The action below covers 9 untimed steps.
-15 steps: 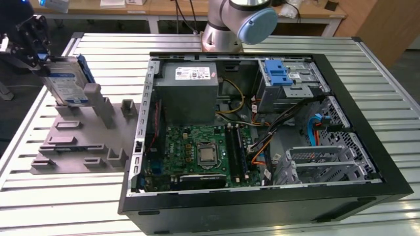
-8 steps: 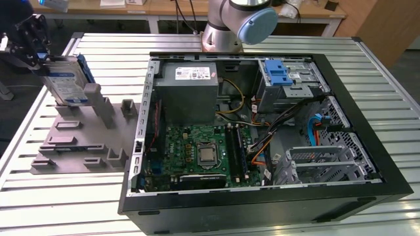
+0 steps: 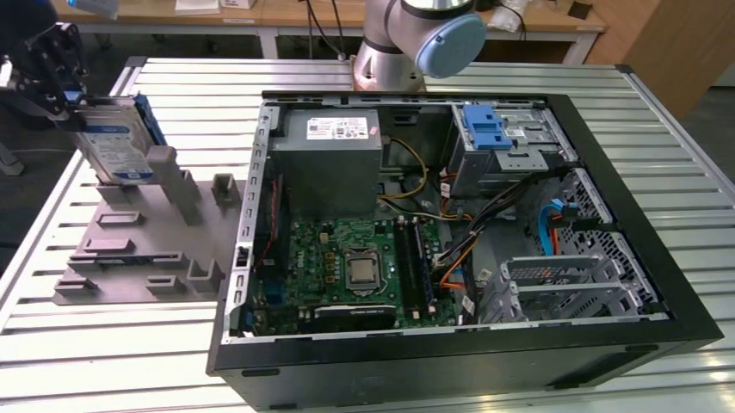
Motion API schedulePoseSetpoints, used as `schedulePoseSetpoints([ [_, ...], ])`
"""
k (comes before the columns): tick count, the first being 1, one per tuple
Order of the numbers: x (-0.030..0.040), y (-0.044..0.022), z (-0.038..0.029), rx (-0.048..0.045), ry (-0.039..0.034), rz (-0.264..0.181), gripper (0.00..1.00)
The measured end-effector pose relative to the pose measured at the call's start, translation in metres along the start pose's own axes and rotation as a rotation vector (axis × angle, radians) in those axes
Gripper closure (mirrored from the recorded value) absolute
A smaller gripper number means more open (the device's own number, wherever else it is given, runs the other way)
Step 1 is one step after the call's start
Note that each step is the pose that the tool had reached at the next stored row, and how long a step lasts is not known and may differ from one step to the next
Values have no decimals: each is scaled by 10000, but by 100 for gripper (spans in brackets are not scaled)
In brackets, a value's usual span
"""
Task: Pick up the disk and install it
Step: 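Pick up the disk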
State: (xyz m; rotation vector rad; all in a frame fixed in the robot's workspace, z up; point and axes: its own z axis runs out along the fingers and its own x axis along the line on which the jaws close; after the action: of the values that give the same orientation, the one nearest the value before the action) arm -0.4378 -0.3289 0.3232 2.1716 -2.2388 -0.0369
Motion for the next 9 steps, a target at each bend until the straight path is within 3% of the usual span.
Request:
schedulePoseSetpoints([
  [9, 0, 1, -42, -1, 0, 0, 64],
])
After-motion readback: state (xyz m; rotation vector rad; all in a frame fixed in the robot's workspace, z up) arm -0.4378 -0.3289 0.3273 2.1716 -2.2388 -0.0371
